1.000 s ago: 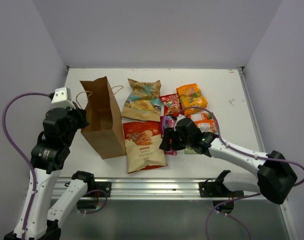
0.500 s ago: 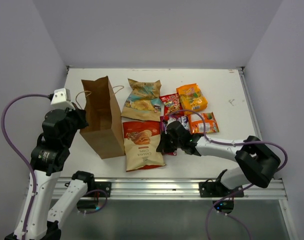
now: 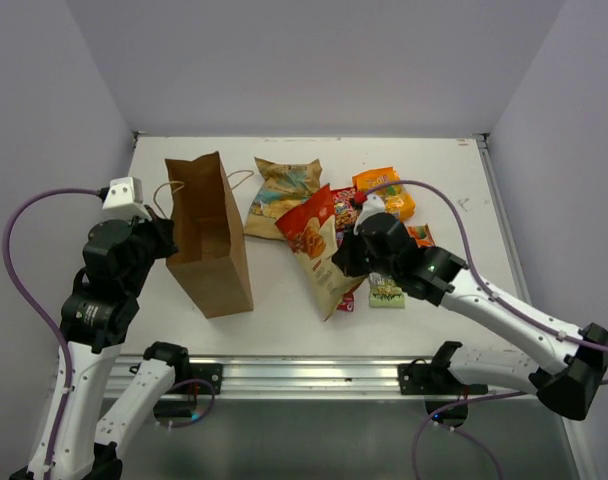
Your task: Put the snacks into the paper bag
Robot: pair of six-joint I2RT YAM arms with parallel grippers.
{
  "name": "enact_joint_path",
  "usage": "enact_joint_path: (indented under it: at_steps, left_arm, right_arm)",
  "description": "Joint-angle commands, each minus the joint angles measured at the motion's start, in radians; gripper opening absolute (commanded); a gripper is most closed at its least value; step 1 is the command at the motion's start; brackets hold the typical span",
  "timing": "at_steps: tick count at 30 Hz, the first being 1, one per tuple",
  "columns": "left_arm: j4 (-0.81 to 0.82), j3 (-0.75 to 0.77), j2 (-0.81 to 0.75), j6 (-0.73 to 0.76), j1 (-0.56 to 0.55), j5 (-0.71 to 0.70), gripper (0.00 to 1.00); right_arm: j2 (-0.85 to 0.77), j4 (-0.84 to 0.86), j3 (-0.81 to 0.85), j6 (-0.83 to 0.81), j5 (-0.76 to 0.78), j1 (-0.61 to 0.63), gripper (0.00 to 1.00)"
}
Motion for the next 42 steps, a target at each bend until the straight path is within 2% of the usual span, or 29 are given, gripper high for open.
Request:
enact_joint_path:
  at_steps: [1, 6, 12, 21, 23, 26, 32, 38, 42]
  left_arm:
    - [0.057, 0.005, 0.001, 0.008, -0.005, 0.038, 0.0]
    - [0.061, 0.0, -0.004, 0.005, -0.006, 0.061, 0.0]
    - [0.067, 0.011, -0.009, 0.011, -0.005, 0.107, 0.0]
    - [0.083, 0.034, -0.003, 0.004, -0.005, 0.181, 0.0]
    - [0.087, 0.026, -0.007, 0.002, -0.005, 0.181, 0.0]
    - [0.086, 0.025, -0.006, 0.002, -0.005, 0.208, 0.0]
    - [0.089, 0.029, -0.004, -0.001, -0.006, 0.217, 0.0]
    - [0.087, 0.026, -0.007, 0.004, -0.005, 0.216, 0.0]
    - [0.081, 0.023, -0.018, 0.005, -0.005, 0.207, 0.0]
  right_arm:
    - [-0.037, -0.136, 0.199, -0.08, 0.136, -0.002, 0.0]
    - [0.057, -0.209, 0.419, -0.16, 0.194, -0.002, 0.0]
    - [0.194, -0.215, 0.784, -0.235, 0.236, -0.002, 0.0]
    - [0.55, -0.265, 1.51, -0.336, 0.184, 0.024, 0.0]
    - [0.594, -0.246, 1.557, -0.339, 0.165, 0.046, 0.0]
    - [0.644, -0.126, 1.566, -0.359, 0.173, 0.102, 0.0]
    - [0.737, -0.058, 1.648, -0.345, 0.16, 0.172, 0.0]
    - [0.785, -0.02, 1.612, -0.37, 0.211, 0.254, 0.0]
    - [0.774, -0.015, 1.504, -0.382, 0.263, 0.307, 0.0]
